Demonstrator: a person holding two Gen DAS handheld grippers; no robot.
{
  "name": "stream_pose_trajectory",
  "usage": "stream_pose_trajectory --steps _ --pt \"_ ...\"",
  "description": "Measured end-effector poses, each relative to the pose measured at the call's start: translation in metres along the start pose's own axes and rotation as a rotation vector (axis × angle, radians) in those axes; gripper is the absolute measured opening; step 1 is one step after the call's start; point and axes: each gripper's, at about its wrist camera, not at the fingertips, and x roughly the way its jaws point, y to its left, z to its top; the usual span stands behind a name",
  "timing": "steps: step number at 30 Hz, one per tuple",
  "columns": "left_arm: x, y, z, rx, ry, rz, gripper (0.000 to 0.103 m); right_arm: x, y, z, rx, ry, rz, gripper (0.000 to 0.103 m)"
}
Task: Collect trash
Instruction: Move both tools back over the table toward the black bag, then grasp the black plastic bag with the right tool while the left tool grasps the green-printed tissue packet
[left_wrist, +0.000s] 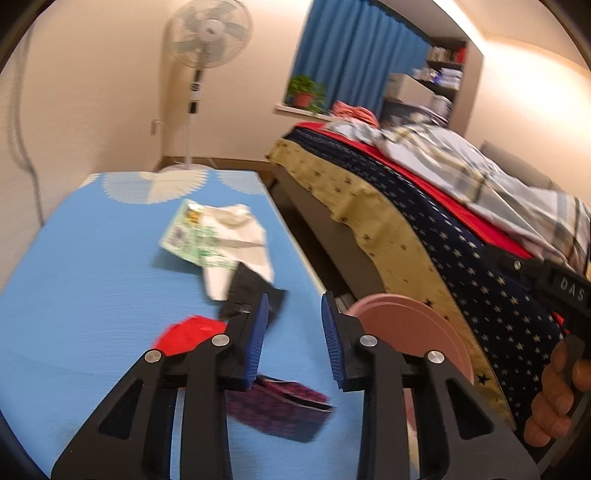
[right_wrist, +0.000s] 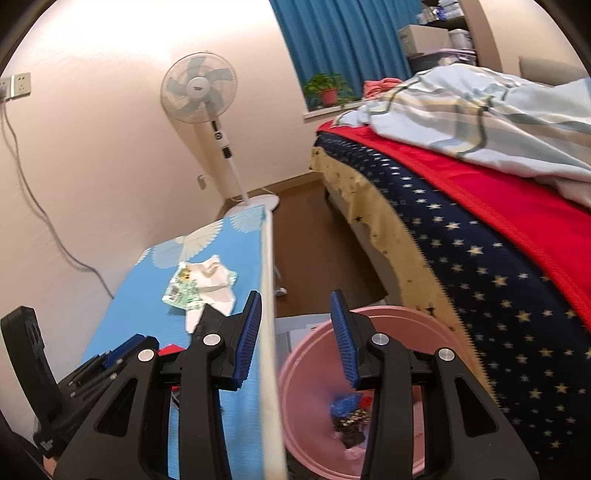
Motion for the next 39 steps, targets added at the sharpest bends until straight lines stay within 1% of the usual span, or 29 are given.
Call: stream_pose_trajectory --steps 2,8,15,19,23,28,36,37,39 --pt "-0.006 0.015 0.003 -0.027 -0.023 0.040 0.025 0.008 0.009 -0.002 -0.009 0.010 0.022 0.038" --pt "-0.014 0.053 0.008 -0.109 -0.052 0.119 0.025 0.029 0.027 -0.012 -0.024 0.048 0.074 0.037" --pt "-0.013 0.075 0.005 -0.142 -0.049 0.157 0.025 0.057 0.052 -0.023 -0.026 0.096 0.145 0.037" --pt "-0.005 0.087 0.007 -0.141 -0.041 0.165 0.025 0.080 0.064 -0.032 -0.013 0.134 0.188 0.037" --pt "0.005 0.098 0.010 -0.127 -0.035 0.175 0.025 0.107 0.072 -0.039 0.004 0.198 0.246 0.037" --pt "0.020 0.113 0.019 -0.122 -0.029 0.166 0.025 0.134 0.078 -0.045 0.025 0.261 0.276 0.039" --pt "0.059 0.129 0.032 -0.173 0.018 0.114 0.025 0.172 0.078 -0.049 0.072 0.378 0.298 0.042" --pt "0.065 0.132 0.034 -0.184 0.027 0.109 0.026 0.175 0.078 -0.049 0.068 0.388 0.293 0.043" --pt "0.077 0.137 0.037 -0.203 0.050 0.097 0.031 0.181 0.078 -0.051 0.062 0.411 0.281 0.046"
